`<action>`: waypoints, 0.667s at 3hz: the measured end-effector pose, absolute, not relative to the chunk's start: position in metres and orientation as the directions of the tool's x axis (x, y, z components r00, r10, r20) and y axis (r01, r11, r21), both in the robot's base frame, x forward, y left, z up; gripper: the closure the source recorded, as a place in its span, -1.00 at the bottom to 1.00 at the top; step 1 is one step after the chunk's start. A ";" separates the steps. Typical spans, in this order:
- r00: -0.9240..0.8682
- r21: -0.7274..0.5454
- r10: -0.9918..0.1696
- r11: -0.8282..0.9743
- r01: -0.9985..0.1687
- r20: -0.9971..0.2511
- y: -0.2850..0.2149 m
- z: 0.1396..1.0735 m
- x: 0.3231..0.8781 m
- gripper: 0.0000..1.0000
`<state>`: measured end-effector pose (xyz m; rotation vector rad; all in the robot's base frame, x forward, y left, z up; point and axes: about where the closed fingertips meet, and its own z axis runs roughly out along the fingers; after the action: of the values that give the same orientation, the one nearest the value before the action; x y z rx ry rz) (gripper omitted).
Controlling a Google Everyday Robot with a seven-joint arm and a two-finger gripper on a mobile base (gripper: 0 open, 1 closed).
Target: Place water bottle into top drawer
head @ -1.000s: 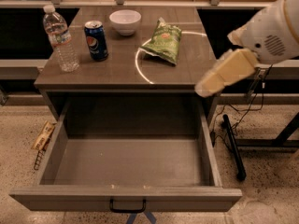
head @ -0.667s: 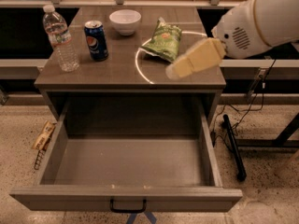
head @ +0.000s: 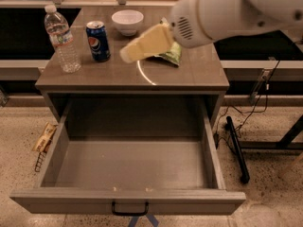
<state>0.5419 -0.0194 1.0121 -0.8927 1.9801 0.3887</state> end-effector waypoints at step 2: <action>-0.353 -0.066 -0.423 0.713 -0.698 -0.835 -0.003 1.003 0.545 -1.00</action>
Offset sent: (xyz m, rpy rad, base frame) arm 0.0039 0.0397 -0.0309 0.0726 0.0263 -0.0367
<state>0.5452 -0.0028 1.0028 -0.8570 1.9978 0.3771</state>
